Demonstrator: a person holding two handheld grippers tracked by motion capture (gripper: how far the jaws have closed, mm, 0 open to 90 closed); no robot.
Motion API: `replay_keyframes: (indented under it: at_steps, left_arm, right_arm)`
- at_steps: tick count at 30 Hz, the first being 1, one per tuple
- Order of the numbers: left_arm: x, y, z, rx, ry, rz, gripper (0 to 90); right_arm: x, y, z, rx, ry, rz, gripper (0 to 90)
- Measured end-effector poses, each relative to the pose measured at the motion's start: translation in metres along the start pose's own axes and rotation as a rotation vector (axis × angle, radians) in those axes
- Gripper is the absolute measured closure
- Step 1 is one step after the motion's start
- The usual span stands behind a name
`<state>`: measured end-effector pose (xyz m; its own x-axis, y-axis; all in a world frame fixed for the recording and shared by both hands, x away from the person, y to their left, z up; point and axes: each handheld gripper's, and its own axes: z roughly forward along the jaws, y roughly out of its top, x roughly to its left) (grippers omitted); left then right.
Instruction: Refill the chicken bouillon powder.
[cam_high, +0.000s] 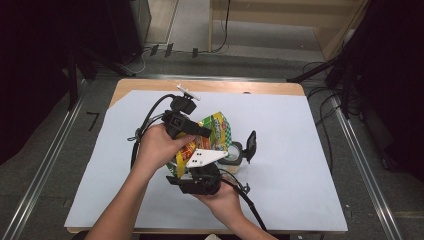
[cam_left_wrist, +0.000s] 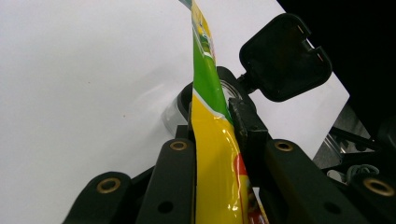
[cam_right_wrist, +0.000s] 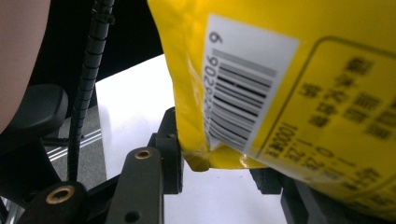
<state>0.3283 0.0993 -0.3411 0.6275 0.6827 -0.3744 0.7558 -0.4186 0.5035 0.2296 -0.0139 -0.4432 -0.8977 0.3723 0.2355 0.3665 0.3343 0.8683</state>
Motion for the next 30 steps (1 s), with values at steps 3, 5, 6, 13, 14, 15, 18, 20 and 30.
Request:
replay_keyframes:
  at_steps: [3, 5, 6, 13, 14, 15, 18, 20, 30]
  left_arm:
    - [0.0, 0.0, -0.001, 0.001, -0.007, 0.002, 77.9]
    - [0.0, -0.001, -0.002, 0.006, -0.012, 0.006, 76.7]
    - [0.0, -0.001, -0.002, 0.005, -0.01, 0.003, 76.4]
    - [0.0, -0.003, -0.004, -0.004, -0.015, -0.003, 73.4]
    - [0.001, -0.003, -0.005, -0.007, -0.016, -0.005, 73.2]
    - [0.001, -0.003, -0.005, -0.008, -0.019, -0.004, 72.9]
    - [0.0, -0.003, -0.006, -0.024, -0.015, 0.006, 71.8]
    - [-0.003, -0.003, -0.007, -0.037, -0.012, 0.008, 71.9]
    - [-0.01, -0.001, -0.008, -0.039, 0.025, 0.023, 83.4]
  right_arm:
    - [0.0, 0.0, 0.0, -0.003, 0.005, 0.003, 62.7]
    - [0.0, 0.0, -0.001, -0.005, 0.006, -0.001, 62.7]
    - [0.0, 0.0, -0.001, -0.003, 0.009, 0.002, 62.7]
    - [-0.001, 0.001, -0.003, -0.02, 0.025, 0.014, 62.7]
    - [-0.001, 0.001, -0.003, -0.02, 0.028, 0.018, 62.7]
    - [-0.001, 0.001, -0.003, -0.022, 0.03, 0.021, 62.7]
    - [-0.002, 0.001, -0.004, -0.029, 0.037, 0.036, 62.7]
    - [-0.003, 0.002, -0.004, -0.038, 0.046, 0.05, 62.8]
    - [-0.002, 0.001, -0.004, -0.026, 0.03, 0.032, 62.2]
